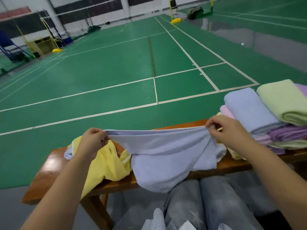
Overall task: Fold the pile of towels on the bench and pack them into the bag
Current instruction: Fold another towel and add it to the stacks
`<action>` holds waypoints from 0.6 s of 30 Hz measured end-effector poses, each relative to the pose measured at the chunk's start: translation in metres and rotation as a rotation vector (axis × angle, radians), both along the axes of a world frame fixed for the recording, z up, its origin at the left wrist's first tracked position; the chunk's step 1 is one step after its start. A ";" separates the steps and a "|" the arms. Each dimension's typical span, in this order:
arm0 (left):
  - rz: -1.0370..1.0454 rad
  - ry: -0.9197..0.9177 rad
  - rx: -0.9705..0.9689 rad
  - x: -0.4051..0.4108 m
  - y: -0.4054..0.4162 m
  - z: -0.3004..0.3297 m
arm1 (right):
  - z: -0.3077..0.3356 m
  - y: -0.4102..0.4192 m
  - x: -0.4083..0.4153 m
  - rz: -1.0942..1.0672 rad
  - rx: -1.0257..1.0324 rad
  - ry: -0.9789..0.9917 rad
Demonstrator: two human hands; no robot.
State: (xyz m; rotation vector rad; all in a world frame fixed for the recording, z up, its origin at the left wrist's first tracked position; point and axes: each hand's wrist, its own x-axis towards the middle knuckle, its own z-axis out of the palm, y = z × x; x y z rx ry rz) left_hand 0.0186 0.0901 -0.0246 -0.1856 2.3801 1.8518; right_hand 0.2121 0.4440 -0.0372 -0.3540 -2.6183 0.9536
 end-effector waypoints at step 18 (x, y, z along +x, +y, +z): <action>-0.186 0.855 -0.496 -0.013 0.013 0.120 | 0.137 0.032 -0.040 -0.120 -0.139 0.470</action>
